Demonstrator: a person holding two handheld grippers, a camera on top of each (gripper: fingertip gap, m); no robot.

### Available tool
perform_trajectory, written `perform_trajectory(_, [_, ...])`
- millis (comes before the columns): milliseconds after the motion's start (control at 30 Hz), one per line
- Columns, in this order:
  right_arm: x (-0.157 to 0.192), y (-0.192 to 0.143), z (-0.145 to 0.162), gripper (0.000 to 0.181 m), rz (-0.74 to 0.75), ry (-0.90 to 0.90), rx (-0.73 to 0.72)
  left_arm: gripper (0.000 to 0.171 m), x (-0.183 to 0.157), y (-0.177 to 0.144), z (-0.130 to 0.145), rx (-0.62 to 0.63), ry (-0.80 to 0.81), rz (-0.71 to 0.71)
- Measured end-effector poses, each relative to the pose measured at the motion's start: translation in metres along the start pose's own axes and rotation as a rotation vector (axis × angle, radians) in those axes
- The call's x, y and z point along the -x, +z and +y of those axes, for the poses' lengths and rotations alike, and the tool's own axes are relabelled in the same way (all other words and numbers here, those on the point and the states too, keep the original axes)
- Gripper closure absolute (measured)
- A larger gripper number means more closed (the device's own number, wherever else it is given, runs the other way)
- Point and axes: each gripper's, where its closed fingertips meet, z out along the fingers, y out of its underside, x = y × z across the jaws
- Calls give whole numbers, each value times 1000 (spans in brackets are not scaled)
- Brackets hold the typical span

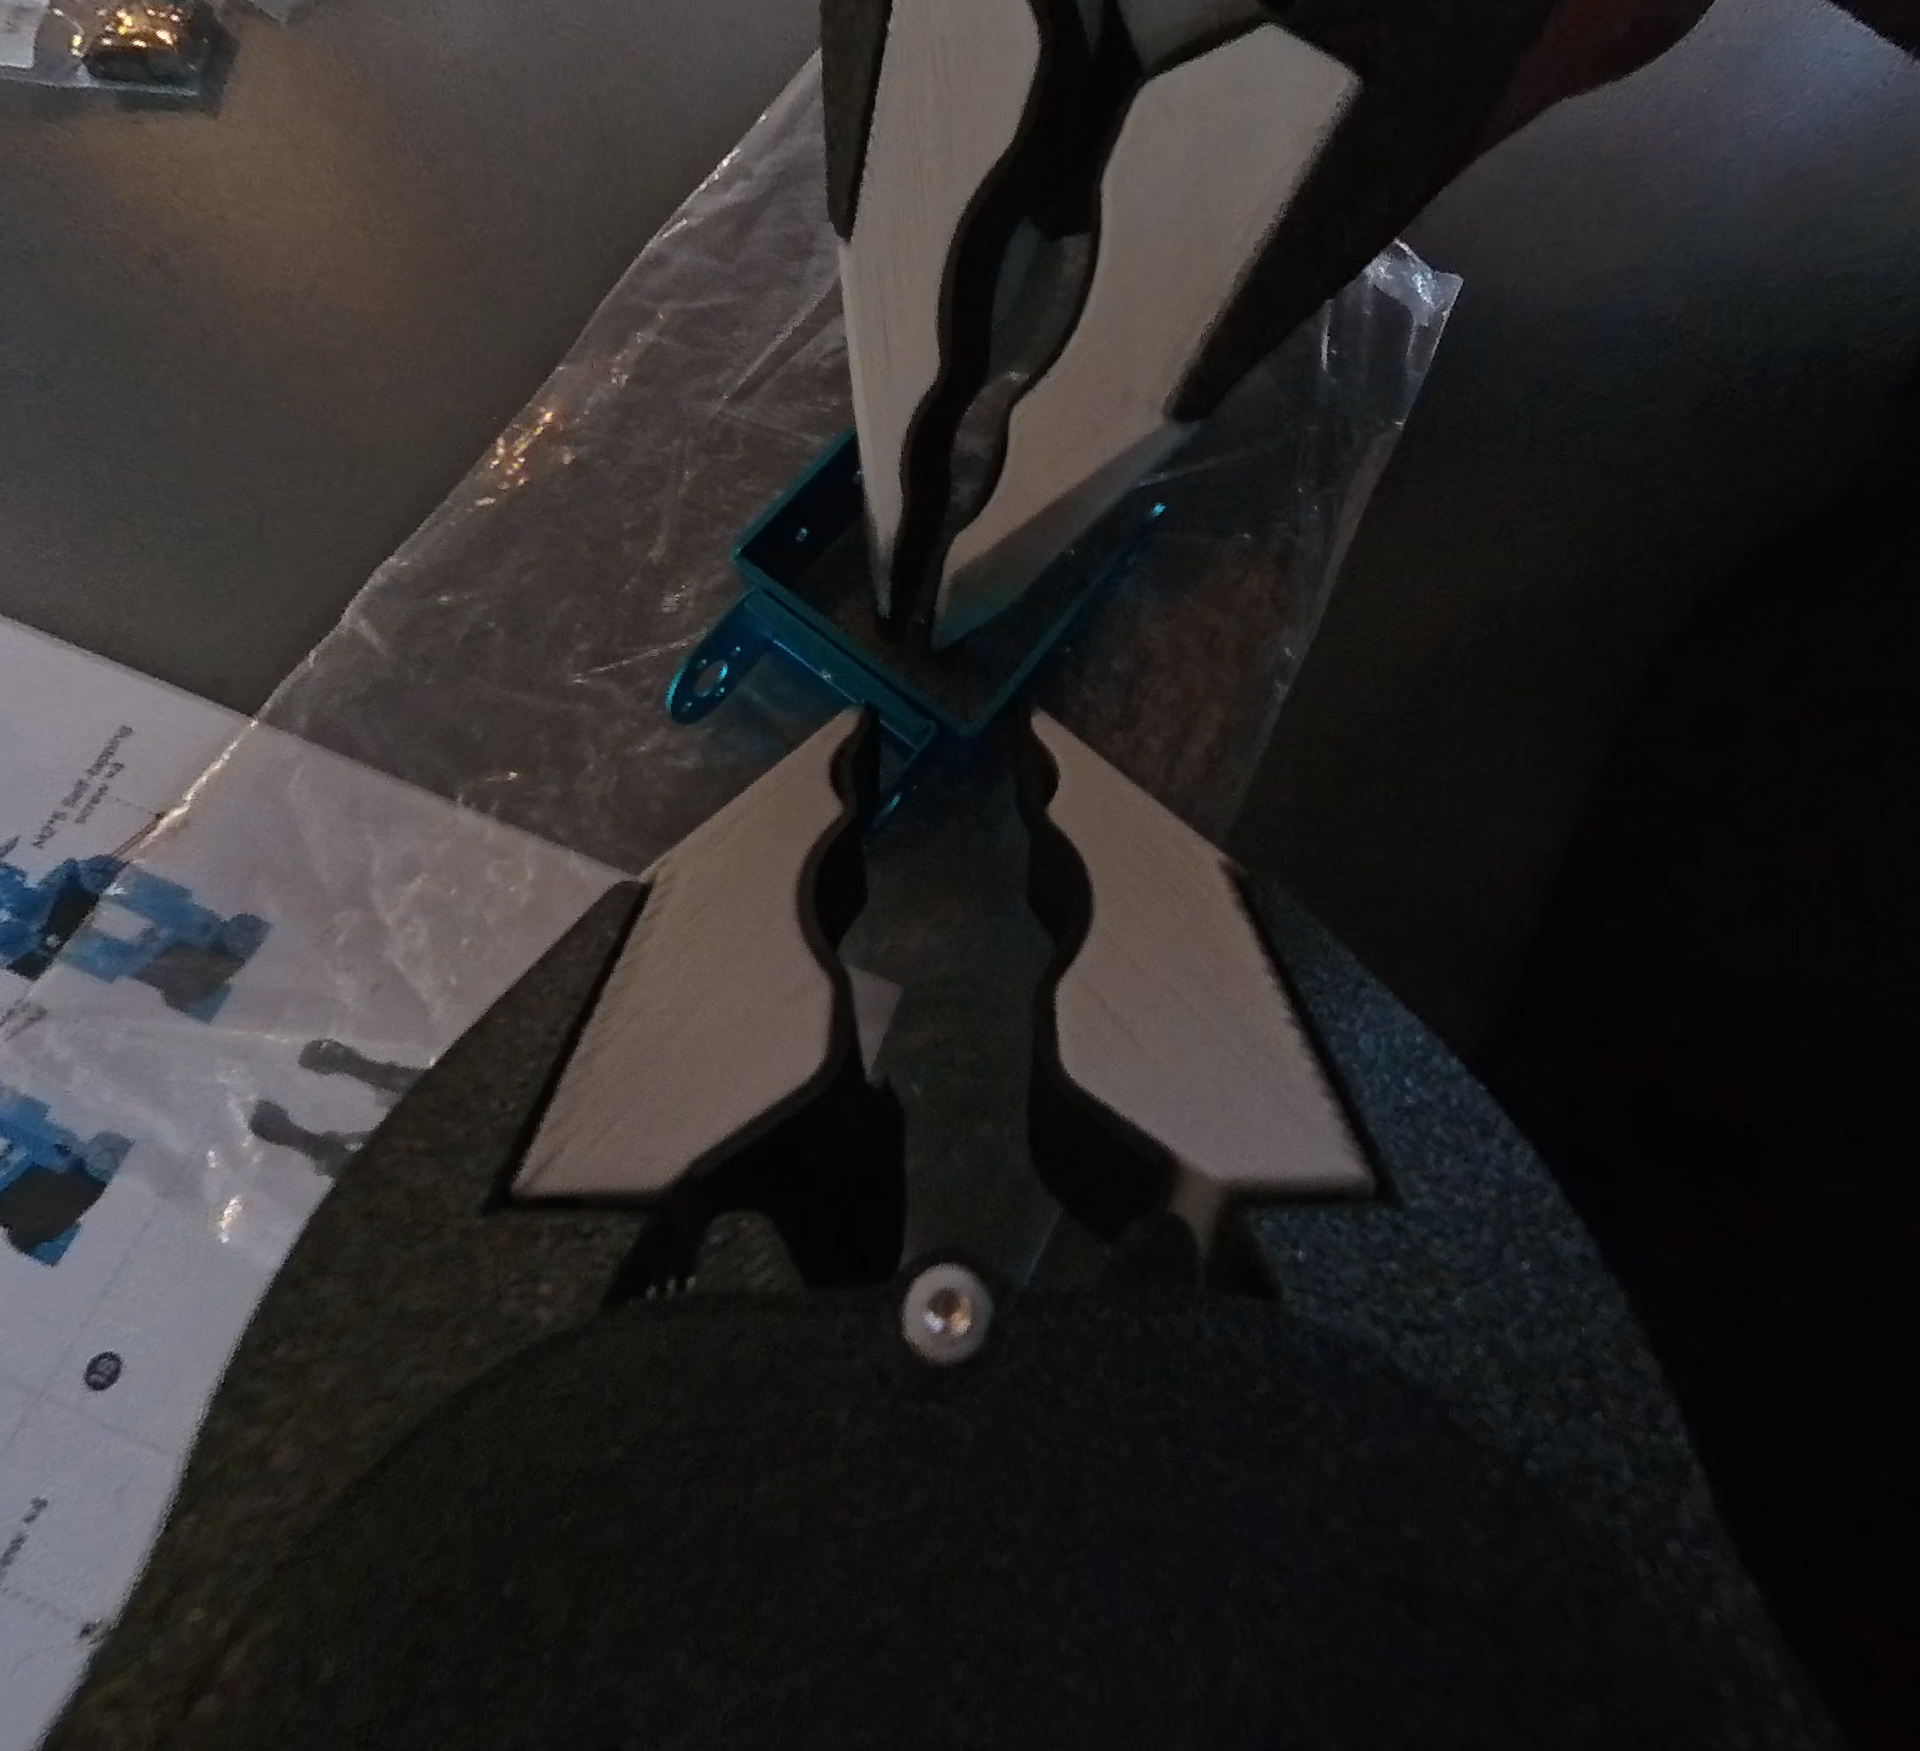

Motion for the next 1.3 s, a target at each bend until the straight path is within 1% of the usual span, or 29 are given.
perform_trajectory(167, [-2, 0, -1, 179, -5, 31, -12, 148, 0, 0, 0, -2, 0, -1])
perform_trajectory(367, [1, -9, -8, 179, -14, 81, -88, 148, 0, 0, -1, -2, 0, 3])
perform_trajectory(500, [8, -9, -18, 179, -66, 147, -156, 148, -1, 1, -2, -1, 4, 5])
perform_trajectory(767, [4, -5, -18, 179, -50, 249, -166, 148, -1, 2, -2, 1, 3, 6])
perform_trajectory(867, [4, -5, -16, 179, -68, 328, -172, 148, -1, 2, -2, 2, 5, 7])
perform_trajectory(933, [1, -6, -14, 179, -67, 411, -177, 148, -1, 2, -2, 2, 5, 8])
perform_trajectory(1067, [1, -13, -18, 179, -154, 651, -274, 147, -1, 3, -3, 2, 1, 14])
perform_trajectory(1133, [0, -16, -18, 179, -183, 741, -325, 146, -2, 3, -3, 3, 3, 16])
perform_trajectory(1167, [1, -17, -18, 179, -189, 754, -340, 146, -2, 3, -3, 3, 5, 16])
perform_trajectory(1233, [6, -18, -21, 179, -177, 684, -352, 145, -2, 3, -3, 3, 6, 20])
perform_trajectory(1300, [2, -14, -14, 179, -63, 588, -294, 145, -1, 3, -3, 2, 6, 24])
